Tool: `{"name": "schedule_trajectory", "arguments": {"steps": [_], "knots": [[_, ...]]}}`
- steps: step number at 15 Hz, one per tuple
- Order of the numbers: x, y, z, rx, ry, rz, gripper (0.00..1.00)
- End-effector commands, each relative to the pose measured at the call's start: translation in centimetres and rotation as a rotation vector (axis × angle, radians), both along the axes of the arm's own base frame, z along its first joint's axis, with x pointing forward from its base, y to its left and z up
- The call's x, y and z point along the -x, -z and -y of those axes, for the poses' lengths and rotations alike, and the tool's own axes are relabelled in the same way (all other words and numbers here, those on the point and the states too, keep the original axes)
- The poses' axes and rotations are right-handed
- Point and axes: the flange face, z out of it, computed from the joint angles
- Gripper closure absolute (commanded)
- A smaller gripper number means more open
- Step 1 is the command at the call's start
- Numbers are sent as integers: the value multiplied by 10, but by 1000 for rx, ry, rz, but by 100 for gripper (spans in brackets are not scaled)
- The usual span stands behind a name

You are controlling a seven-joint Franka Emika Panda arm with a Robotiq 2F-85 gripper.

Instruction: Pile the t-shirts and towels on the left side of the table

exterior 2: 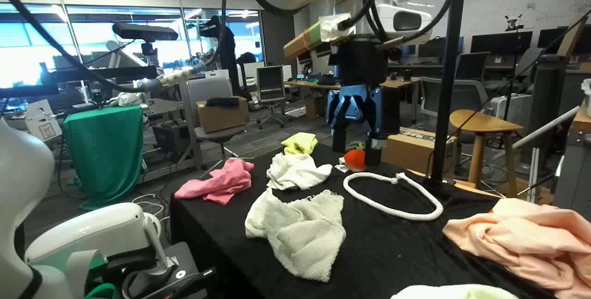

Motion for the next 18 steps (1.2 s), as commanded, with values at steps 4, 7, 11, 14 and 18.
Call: {"name": "schedule_trajectory", "arguments": {"steps": [4, 7, 11, 14, 18], "knots": [[-3, -6, 0, 1, 0, 11, 0], [-16, -5, 0, 11, -7, 17, 0], [-50, 0, 5, 8, -9, 31, 0], [-88, 3, 21, 2, 11, 71, 0], [-139, 16, 56, 7, 40, 107, 0]]}}
